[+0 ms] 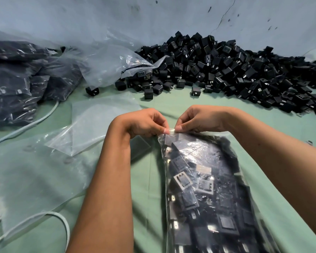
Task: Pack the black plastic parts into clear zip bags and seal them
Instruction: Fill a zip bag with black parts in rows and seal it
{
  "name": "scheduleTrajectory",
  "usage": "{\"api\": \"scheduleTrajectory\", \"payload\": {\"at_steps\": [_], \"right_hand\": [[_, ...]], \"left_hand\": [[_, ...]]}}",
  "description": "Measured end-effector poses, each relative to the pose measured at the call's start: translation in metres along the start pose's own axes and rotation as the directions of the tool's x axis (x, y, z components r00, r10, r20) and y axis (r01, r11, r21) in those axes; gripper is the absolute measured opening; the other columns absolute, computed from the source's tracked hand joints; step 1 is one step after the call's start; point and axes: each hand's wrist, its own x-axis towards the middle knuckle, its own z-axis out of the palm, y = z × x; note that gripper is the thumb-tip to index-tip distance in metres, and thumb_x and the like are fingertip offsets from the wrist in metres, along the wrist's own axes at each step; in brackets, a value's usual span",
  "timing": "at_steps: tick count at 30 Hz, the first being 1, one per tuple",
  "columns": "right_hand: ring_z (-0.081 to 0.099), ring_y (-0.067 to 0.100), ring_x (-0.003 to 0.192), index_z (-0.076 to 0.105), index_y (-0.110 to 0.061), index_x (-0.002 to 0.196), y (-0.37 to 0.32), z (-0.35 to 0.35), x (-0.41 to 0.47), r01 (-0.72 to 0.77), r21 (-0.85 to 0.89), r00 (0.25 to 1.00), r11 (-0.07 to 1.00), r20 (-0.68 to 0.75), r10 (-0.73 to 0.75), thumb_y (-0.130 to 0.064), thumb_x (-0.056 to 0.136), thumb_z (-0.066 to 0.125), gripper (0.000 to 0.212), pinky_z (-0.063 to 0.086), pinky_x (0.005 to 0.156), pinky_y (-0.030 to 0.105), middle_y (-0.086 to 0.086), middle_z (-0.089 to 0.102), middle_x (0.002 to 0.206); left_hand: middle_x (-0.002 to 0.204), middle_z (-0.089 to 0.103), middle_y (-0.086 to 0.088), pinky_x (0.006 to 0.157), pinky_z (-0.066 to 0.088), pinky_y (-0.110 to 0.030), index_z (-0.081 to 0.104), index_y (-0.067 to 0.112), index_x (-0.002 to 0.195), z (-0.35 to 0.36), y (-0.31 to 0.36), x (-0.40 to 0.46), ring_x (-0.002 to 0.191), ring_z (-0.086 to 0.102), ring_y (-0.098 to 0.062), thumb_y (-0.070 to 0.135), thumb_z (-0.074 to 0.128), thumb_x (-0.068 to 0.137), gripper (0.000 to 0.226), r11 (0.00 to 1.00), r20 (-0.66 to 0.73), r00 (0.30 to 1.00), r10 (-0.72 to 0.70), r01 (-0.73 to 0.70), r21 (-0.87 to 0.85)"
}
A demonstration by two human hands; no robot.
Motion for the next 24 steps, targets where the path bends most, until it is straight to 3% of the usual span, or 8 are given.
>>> {"api": "scheduleTrajectory", "payload": {"at_steps": [4,7,16,20,24], "right_hand": [[0.054,0.011,0.066,0.079,-0.009,0.092,0.004,0.000,-0.001,0.025,-0.062,0.999,0.998,-0.042,-0.028,-0.019,0.093,0.074,0.011,0.043,0.063,0.020,0.002,0.068,0.077],[0.059,0.007,0.068,0.079,-0.013,0.090,0.007,0.000,-0.002,0.065,-0.091,0.994,0.994,-0.080,-0.072,-0.020,0.094,0.074,0.010,0.045,0.062,0.014,-0.001,0.073,0.078],[0.058,0.008,0.070,0.079,-0.013,0.096,0.002,0.010,-0.002,0.102,-0.055,0.988,0.993,-0.108,-0.107,-0.025,0.095,0.074,0.013,0.044,0.066,0.020,0.000,0.071,0.081],[0.044,0.002,0.050,0.079,-0.022,0.085,-0.012,0.019,0.007,0.113,-0.137,0.982,0.984,-0.137,-0.131,-0.033,0.095,0.075,0.016,0.034,0.047,0.013,-0.012,0.057,0.058],[0.045,0.001,0.047,0.077,-0.017,0.084,-0.011,0.023,0.010,0.105,-0.201,0.979,0.974,-0.153,-0.137,-0.031,0.095,0.074,0.018,0.035,0.045,0.013,-0.011,0.060,0.057]], "left_hand": [[0.061,0.060,-0.005,0.041,0.040,-0.018,0.072,0.009,0.074,-0.007,-0.003,-0.006,0.047,0.047,-0.009,0.011,0.075,0.090,0.017,0.998,-0.090,0.994,-0.058,0.057,-0.008],[0.061,0.062,-0.001,0.041,0.034,-0.015,0.074,0.011,0.073,-0.014,-0.007,-0.013,0.047,0.046,-0.007,0.016,0.074,0.091,0.019,0.995,-0.081,0.992,-0.098,0.100,0.018],[0.057,0.059,0.003,0.046,0.036,-0.016,0.068,0.008,0.079,-0.010,-0.007,-0.012,0.049,0.048,-0.006,0.002,0.068,0.093,0.015,0.999,-0.087,0.995,0.041,-0.039,0.024],[0.059,0.056,0.000,0.048,0.033,-0.019,0.067,0.008,0.079,-0.006,-0.003,-0.008,0.050,0.044,-0.008,0.001,0.068,0.093,0.015,0.997,-0.124,0.990,0.063,-0.058,0.044],[0.064,0.061,-0.002,0.051,0.036,-0.022,0.070,0.005,0.087,-0.006,-0.003,-0.009,0.054,0.050,-0.010,0.009,0.075,0.089,0.007,0.999,-0.141,0.990,-0.015,0.021,0.043]]}}
